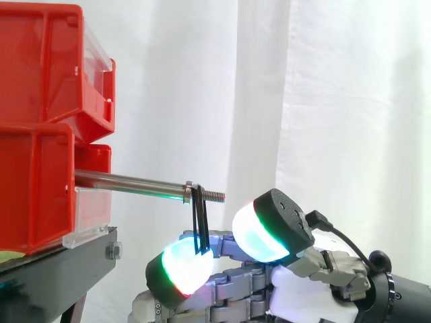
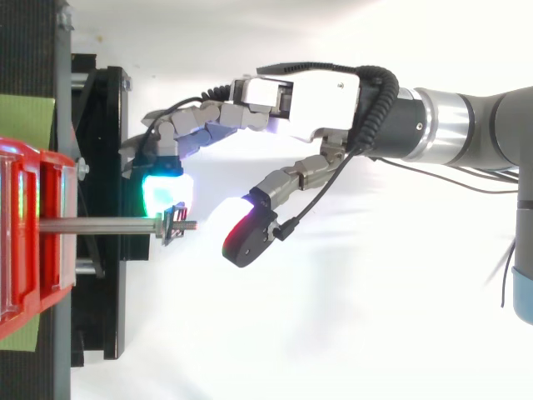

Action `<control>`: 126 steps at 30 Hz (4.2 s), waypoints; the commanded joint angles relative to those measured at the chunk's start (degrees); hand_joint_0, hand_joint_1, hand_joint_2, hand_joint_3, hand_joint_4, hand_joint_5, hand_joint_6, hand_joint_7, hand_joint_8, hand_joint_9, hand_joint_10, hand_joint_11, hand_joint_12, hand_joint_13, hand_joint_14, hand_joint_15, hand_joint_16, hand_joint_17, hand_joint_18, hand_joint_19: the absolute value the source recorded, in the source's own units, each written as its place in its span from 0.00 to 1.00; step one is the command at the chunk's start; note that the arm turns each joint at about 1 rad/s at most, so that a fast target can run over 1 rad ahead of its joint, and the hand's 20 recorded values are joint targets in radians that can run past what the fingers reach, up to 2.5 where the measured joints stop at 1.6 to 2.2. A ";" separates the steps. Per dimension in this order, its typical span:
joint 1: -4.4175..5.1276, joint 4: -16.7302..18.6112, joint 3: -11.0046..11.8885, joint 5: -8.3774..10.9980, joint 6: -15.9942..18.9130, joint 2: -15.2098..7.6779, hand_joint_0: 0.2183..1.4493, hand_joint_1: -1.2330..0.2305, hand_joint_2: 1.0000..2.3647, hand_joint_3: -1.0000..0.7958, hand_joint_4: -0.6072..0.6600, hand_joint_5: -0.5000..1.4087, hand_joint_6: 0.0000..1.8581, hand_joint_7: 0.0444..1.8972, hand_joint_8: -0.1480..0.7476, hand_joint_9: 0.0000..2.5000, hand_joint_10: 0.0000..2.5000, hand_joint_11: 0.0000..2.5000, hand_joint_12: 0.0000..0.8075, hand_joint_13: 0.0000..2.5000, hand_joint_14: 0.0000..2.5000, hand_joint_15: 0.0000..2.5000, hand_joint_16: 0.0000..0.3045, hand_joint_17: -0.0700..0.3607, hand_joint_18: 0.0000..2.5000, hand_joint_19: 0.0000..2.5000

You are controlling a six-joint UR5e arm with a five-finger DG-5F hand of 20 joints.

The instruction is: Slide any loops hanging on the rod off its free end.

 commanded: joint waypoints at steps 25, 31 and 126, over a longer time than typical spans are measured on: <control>0.60 0.23 0.54 -0.15 -0.69 0.04 0.30 0.38 0.00 0.30 0.63 0.19 0.27 0.75 0.44 0.25 0.00 0.01 0.29 0.19 0.00 0.00 0.07 0.28 0.11 0.00; 0.95 0.23 0.98 -0.15 -1.83 -0.05 0.29 0.38 0.00 0.30 0.63 0.19 0.27 0.75 0.44 0.25 0.00 0.01 0.30 0.19 0.00 0.00 0.08 0.28 0.10 0.00; -1.51 -16.47 -0.69 -8.93 -12.90 8.04 0.31 0.31 0.01 0.41 0.55 0.15 0.44 0.63 0.44 0.25 0.00 0.03 0.30 0.20 0.00 0.00 0.08 0.29 0.12 0.00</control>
